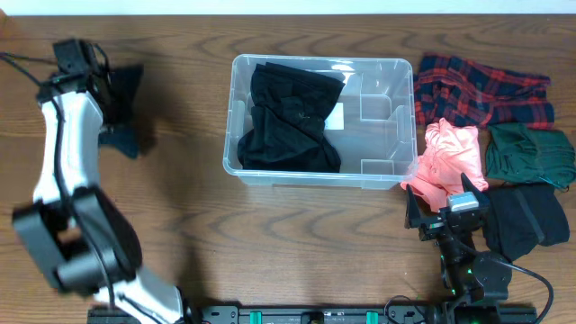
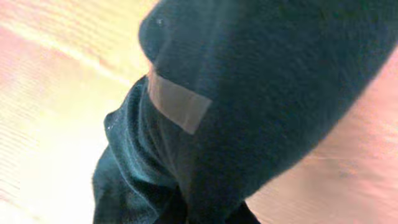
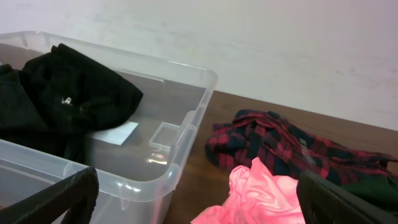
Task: Pack container
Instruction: 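Carry the teal shorts with left gripper and release into the bin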
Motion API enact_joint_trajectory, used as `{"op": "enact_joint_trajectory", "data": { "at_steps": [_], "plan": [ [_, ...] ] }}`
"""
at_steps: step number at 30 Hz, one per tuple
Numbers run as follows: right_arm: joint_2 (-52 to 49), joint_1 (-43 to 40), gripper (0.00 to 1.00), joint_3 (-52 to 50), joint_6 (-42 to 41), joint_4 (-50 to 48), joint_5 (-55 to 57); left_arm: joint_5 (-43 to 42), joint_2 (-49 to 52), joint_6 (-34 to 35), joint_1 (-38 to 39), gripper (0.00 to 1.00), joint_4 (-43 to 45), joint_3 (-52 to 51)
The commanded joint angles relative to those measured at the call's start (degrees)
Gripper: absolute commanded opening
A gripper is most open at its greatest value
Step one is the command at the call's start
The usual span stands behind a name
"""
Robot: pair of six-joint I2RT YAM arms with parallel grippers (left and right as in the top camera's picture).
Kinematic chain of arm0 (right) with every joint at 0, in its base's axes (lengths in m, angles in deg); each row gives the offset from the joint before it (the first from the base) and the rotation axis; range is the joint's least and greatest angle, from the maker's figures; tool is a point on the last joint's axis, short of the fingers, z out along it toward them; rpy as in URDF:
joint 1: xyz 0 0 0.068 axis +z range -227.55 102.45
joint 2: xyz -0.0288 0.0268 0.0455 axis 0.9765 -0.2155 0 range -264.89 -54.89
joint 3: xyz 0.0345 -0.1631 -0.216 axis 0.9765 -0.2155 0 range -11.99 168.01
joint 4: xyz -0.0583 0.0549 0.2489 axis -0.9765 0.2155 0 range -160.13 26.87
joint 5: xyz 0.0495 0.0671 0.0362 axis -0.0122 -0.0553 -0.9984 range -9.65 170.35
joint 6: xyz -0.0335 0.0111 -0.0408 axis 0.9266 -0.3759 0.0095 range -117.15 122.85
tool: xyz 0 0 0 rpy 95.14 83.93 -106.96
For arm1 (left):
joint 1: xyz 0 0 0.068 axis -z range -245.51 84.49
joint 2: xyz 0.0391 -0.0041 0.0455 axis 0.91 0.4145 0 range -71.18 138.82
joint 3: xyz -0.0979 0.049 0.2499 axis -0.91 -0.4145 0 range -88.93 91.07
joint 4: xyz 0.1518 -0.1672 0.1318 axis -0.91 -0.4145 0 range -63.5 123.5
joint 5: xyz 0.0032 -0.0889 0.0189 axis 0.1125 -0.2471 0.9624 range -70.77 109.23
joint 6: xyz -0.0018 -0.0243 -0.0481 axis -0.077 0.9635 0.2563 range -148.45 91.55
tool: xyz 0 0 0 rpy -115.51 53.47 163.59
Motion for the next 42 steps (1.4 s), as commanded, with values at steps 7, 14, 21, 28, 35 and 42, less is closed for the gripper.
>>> {"op": "enact_joint_trajectory", "data": {
  "at_steps": [7, 14, 21, 28, 35, 42],
  "plan": [
    [0.3, -0.5, 0.99, -0.1, 0.2, 0.2, 0.1, -5.8, -15.3, 5.4, 16.5, 0.06, 3.4, 1.0],
    [0.3, -0.5, 0.99, -0.1, 0.2, 0.2, 0.1, -5.9, -16.4, 13.1, 32.2, 0.06, 8.9, 1.0],
    [0.3, -0.5, 0.99, -0.1, 0.2, 0.2, 0.1, -5.8, -14.0, 14.9, 45.9, 0.06, 15.1, 1.0],
    [0.3, -0.5, 0.99, -0.1, 0.2, 0.2, 0.1, -5.3, -7.5, 13.8, 52.5, 0.06, 20.4, 1.0],
    [0.3, -0.5, 0.99, -0.1, 0.2, 0.2, 0.1, -5.4, -0.5, 10.8, 54.2, 0.06, 21.5, 1.0],
    [0.3, -0.5, 0.99, -0.1, 0.2, 0.2, 0.1, -2.8, 2.3, 8.7, 57.2, 0.06, 22.3, 1.0]
  ]
}}
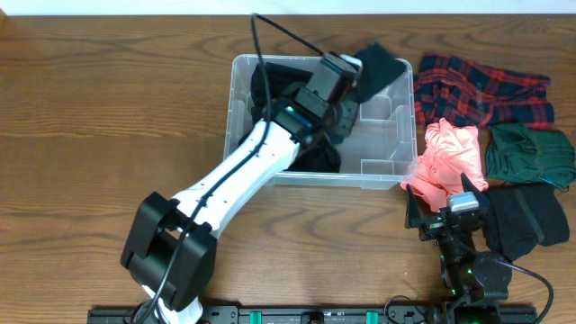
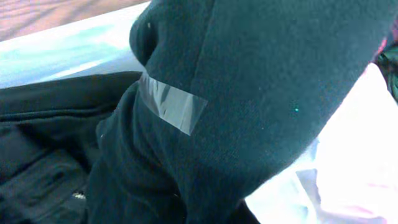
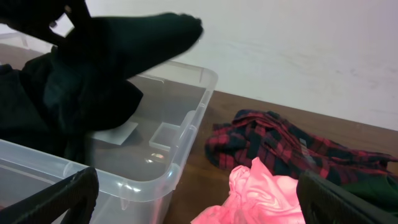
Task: Pack container
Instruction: 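Carry the teal shorts with left gripper and release into the bin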
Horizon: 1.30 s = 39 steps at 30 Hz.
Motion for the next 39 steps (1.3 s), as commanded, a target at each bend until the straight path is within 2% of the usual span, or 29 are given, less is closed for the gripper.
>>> {"op": "enact_joint_trajectory", "data": {
  "at_steps": [1, 5, 12, 18, 23, 28, 37, 38, 39],
  "plan": [
    [0.3, -0.5, 0.99, -0.1, 0.2, 0.2, 0.2, 3.9, 0.6, -0.9, 1.8, 0.06, 0.9, 1.0],
    [0.3, -0.5, 0.99, -0.1, 0.2, 0.2, 0.2, 4.3, 1.5, -3.7, 3.2, 0.06, 0.7, 0.9],
    [0.3, -0.5, 0.99, -0.1, 0.2, 0.2, 0.2, 4.4, 2.2, -22.6, 4.3, 0.06, 0.7, 0.9],
    [0.3, -0.5, 0.99, -0.1, 0.2, 0.2, 0.2, 4.4, 3.3, -34.3, 4.0, 0.06, 1.5, 0.9],
    [0.3, -0.5, 0.99, -0.1, 0.2, 0.2, 0.2, 4.7, 5.7, -35.7, 3.3, 0.06, 5.2, 0.9],
    [0.2, -0.5, 0.99, -0.1, 0.2, 0.2, 0.2, 9.0, 8.2, -35.7, 1.7, 0.06, 8.0, 0.9],
    [0.2, -0.5, 0.99, -0.1, 0.2, 0.2, 0.2, 10.2, 8.6, -35.6, -0.5, 0.06, 8.0, 0.9],
    [0.2, -0.5, 0.99, -0.1, 0.2, 0.2, 0.2, 10.2, 8.6, -35.7, -0.5, 0.13, 7.8, 0.9],
    [0.2, -0.5, 0.99, -0.1, 0.2, 0.2, 0.2, 10.2, 8.6, -35.7, -0.5, 0.35, 7.8, 0.9]
  ]
}}
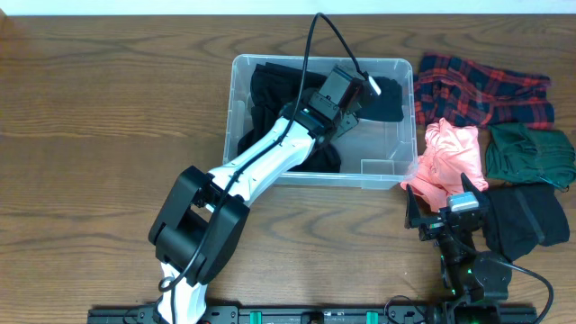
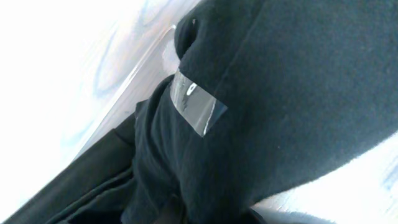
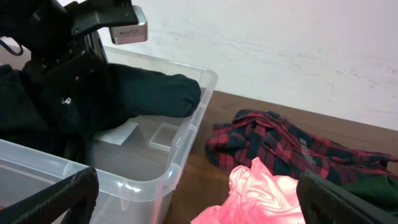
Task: Pack container
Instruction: 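Carry the teal shorts with left gripper and release into the bin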
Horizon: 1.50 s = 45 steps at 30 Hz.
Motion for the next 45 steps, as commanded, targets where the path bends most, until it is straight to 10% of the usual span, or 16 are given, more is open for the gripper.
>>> {"op": "enact_joint_trajectory", "data": {
  "at_steps": [1, 6, 17, 19, 23, 45],
  "plan": [
    [0.2, -0.5, 0.99, -0.1, 0.2, 0.2, 0.1, 1.6, -0.2, -0.3, -0.1, 0.55, 0.3, 0.9],
    [0.2, -0.5, 0.99, -0.1, 0.2, 0.2, 0.1, 1.7, -2.2, -0.3, 0.7, 0.86, -0.2, 0.9],
    [0.2, -0.5, 0.99, -0.1, 0.2, 0.2, 0.1, 1.2, -7.6, 2.7, 2.6, 0.91, -1.6, 0.9],
    [0.2, -0.5, 0.99, -0.1, 0.2, 0.2, 0.1, 1.2, -7.6, 4.7, 2.6, 0.78, -1.4, 0.9],
    [0.2, -0.5, 0.99, -0.1, 0.2, 0.2, 0.1, -2.4, -6.9, 11.5, 2.5, 0.06, -0.2, 0.9],
    [0.2, -0.5, 0.99, -0.1, 0.2, 0.2, 0.1, -4.5, -0.8, 12.9, 2.8, 0.06, 1.9, 1.0]
  ]
}}
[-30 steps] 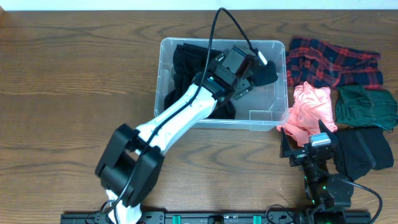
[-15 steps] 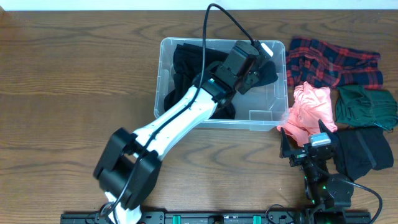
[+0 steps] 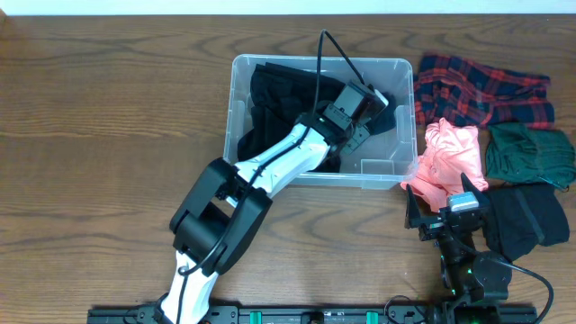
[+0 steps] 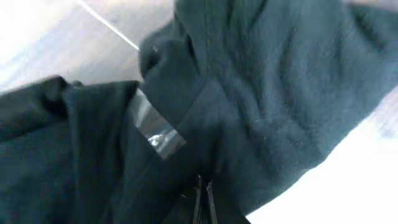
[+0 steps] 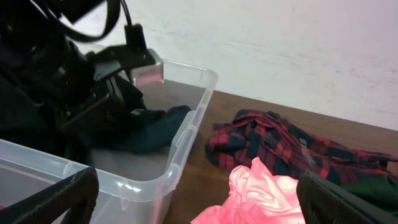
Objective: Pack container
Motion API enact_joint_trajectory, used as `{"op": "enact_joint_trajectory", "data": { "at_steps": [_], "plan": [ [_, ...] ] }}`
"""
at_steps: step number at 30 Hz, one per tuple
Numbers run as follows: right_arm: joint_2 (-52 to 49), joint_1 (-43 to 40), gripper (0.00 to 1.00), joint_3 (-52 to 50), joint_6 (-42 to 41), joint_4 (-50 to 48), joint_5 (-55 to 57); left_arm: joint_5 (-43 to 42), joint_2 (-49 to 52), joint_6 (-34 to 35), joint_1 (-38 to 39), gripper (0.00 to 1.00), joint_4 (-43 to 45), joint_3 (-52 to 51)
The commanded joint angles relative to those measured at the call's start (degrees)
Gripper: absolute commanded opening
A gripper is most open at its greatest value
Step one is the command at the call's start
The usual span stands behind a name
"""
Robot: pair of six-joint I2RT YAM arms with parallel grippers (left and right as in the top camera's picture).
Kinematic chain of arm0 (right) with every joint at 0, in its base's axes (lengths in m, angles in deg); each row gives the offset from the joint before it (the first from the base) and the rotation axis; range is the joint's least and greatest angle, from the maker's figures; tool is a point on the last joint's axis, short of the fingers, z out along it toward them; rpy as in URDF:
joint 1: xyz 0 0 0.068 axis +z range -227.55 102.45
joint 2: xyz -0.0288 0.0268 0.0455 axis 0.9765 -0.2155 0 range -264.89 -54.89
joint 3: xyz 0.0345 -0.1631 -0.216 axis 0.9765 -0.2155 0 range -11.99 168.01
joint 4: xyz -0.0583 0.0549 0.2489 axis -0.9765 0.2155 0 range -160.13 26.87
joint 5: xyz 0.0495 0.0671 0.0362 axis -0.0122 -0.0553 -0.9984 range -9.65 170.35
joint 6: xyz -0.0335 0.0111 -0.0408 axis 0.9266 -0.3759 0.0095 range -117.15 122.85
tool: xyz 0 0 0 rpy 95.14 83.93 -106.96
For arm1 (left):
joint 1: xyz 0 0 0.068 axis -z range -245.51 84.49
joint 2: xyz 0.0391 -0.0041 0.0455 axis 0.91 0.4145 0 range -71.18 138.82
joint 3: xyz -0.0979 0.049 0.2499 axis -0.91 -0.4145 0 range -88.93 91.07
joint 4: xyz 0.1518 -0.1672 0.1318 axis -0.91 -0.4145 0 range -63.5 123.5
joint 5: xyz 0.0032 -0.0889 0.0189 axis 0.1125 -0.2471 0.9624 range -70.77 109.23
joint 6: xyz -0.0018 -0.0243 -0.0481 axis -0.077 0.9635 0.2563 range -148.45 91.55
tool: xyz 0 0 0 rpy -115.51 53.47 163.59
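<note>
A clear plastic container point(image 3: 319, 180) stands mid-table with black clothes point(image 3: 279, 108) piled in its left half. My left gripper point(image 3: 363, 106) reaches into the right half, shut on a dark teal garment point(image 3: 385, 115) that lies low against the right wall. The left wrist view is filled by this dark teal garment point(image 4: 267, 93), which bears a clear strip point(image 4: 155, 127); the left gripper point(image 4: 202, 194) has its jaws pinched together in the cloth. My right gripper point(image 3: 447, 219) rests open at the front right. The right wrist view shows the garment point(image 5: 155, 134) down inside the container point(image 5: 186, 134).
To the right of the container lie a pink garment point(image 3: 447, 157), a red plaid shirt point(image 3: 481, 90), a green garment point(image 3: 526, 155) and a black one point(image 3: 526, 220). The left arm spans from the table's front into the container.
My left gripper has moved down and a little right inside the container. The dark teal garment, held up at rim height before, now lies low in the right half.
My left gripper first held the dark teal garment over the table's far left. Then it held the garment above the container's back right corner, then lower at the rim. Now the garment is down inside. The right arm has not moved.
</note>
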Motion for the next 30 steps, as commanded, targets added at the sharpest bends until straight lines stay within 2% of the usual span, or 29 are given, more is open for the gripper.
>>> {"op": "enact_joint_trajectory", "data": {
  "at_steps": [1, 7, 10, 15, 20, 22, 26, 30],
  "plan": [
    [0.2, -0.5, 0.99, -0.1, 0.2, 0.2, 0.1, 1.2, -8.1, 0.7, 0.0, 0.06, -0.1, 0.9],
    [0.2, -0.5, 0.98, -0.1, 0.2, 0.2, 0.1, 11.8, -18.6, 0.8, -0.7, 0.06, -6.9, 0.9],
    [0.2, -0.5, 0.99, -0.1, 0.2, 0.2, 0.1, 15.9, -21.0, 6.6, -2.0, 0.06, -12.6, 0.9],
    [0.2, -0.5, 0.99, -0.1, 0.2, 0.2, 0.1, 14.9, -20.6, 17.1, -5.7, 0.06, -24.4, 0.8],
    [0.2, -0.5, 0.99, -0.1, 0.2, 0.2, 0.1, 6.6, -19.0, 22.8, -9.0, 0.06, -33.5, 0.5],
    [0.2, -0.5, 0.99, -0.1, 0.2, 0.2, 0.1, 5.8, -18.1, 25.6, -9.9, 0.06, -36.4, 0.0],
    [0.2, -0.5, 0.99, -0.1, 0.2, 0.2, 0.1, 5.2, -16.1, 27.5, -11.4, 0.06, -37.5, -2.8],
    [0.2, -0.5, 0.99, -0.1, 0.2, 0.2, 0.1, 0.7, -12.9, 27.5, -12.1, 0.06, -36.7, -4.4]
  ]
}}
